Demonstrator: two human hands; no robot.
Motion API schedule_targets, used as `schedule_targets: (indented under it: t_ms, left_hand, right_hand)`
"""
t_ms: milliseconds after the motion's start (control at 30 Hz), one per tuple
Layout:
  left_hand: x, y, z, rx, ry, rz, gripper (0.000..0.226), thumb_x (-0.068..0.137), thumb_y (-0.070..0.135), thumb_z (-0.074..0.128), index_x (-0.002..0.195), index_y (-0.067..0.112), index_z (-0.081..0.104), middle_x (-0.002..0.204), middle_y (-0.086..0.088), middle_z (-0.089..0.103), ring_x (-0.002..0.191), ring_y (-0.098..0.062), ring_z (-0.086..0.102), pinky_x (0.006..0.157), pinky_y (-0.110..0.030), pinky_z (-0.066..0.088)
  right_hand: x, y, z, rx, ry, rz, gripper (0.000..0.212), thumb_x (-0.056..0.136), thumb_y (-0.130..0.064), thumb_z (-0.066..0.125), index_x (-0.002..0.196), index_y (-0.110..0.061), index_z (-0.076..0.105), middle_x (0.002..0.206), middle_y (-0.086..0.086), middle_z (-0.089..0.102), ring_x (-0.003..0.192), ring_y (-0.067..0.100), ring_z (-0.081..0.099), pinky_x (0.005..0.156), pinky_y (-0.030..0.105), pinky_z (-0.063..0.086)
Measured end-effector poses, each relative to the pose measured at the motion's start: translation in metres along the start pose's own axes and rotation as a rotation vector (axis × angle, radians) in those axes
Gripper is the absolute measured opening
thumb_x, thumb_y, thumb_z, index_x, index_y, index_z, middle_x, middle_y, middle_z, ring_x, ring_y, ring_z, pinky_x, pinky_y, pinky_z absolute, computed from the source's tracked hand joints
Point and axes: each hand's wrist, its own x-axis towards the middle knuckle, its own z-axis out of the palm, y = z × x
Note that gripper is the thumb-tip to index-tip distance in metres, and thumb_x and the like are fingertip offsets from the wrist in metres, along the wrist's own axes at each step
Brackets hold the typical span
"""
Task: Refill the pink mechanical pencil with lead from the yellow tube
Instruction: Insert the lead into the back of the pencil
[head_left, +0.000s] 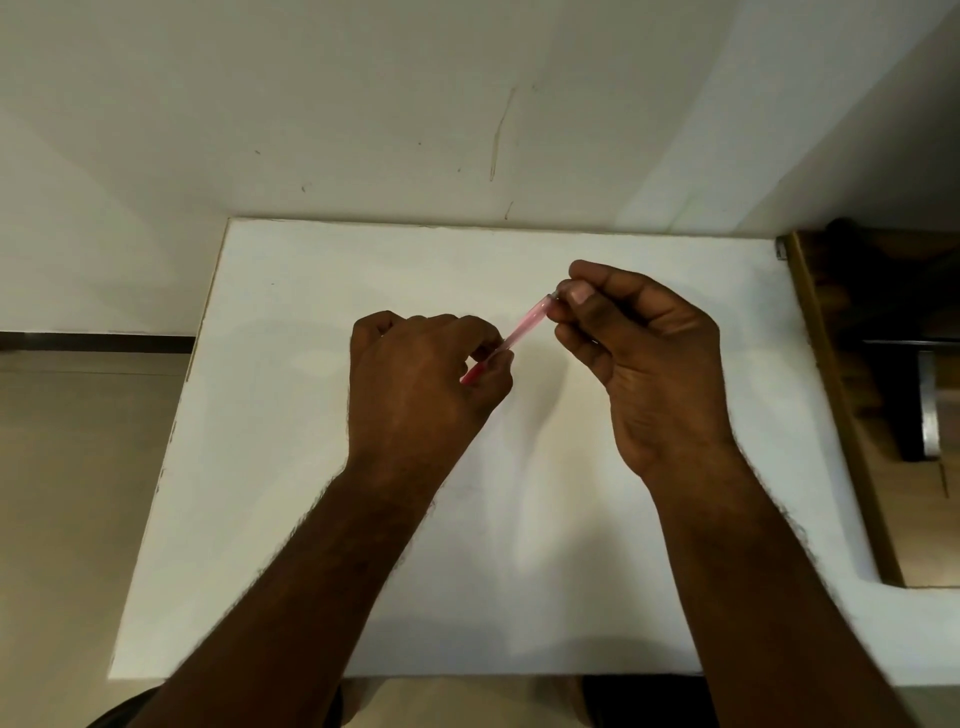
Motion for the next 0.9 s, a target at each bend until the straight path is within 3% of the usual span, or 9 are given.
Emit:
schedule_targets:
  t_ms: [267, 567, 800, 900]
  left_hand:
    - [-0.0003, -0.0004, -0.002, 0.029, -0.019, 0.015, 0.017, 0.09, 0.044, 0.062, 0.084, 0.03, 0.07, 0.073, 0.012, 0.069, 0.069, -0.012, 0.063, 0.094, -0.036, 0.031]
    - [-0.0011, -0.0025, 0.0004, 0.103, -0.042, 0.055, 0.02, 0.091, 0.041, 0.058, 0.081, 0.028, 0.069, 0.07, 0.009, 0.067, 0.067, -0.014, 0.062, 0.093, -0.035, 0.029]
    - [-0.0026, -0.0017, 0.0034, 0.104, -0.042, 0.069, 0.02, 0.093, 0.041, 0.057, 0.081, 0.028, 0.068, 0.069, 0.01, 0.067, 0.067, -0.013, 0.063, 0.093, -0.033, 0.026]
    - [-0.0032, 0.0023, 0.0026, 0.037, -0.051, 0.064, 0.018, 0.093, 0.039, 0.059, 0.083, 0.028, 0.069, 0.071, 0.012, 0.068, 0.066, -0.01, 0.063, 0.095, -0.037, 0.031]
  right_hand:
    - [0.0019, 0.0057, -0.0022, -0.163, -0.022, -0.108, 0.021, 0.089, -0.007, 0.076, 0.11, -0.011, 0.079, 0.102, 0.009, 0.081, 0.098, 0.027, 0.077, 0.079, 0.031, 0.06]
    - [0.0067, 0.0061, -0.0082, -0.383, -0.021, -0.178, 0.018, 0.089, -0.012, 0.077, 0.105, -0.02, 0.08, 0.092, 0.0, 0.082, 0.087, 0.021, 0.078, 0.084, 0.044, 0.063]
    - [0.0054, 0.0038, -0.0082, -0.416, -0.068, -0.161, 0.019, 0.091, -0.009, 0.075, 0.107, -0.017, 0.08, 0.095, 0.001, 0.081, 0.087, 0.019, 0.077, 0.081, 0.037, 0.063]
    - [0.0047, 0.0034, -0.0076, -0.42, -0.063, -0.162, 0.022, 0.092, -0.009, 0.073, 0.112, -0.018, 0.078, 0.095, -0.001, 0.081, 0.087, 0.018, 0.077, 0.083, 0.039, 0.063]
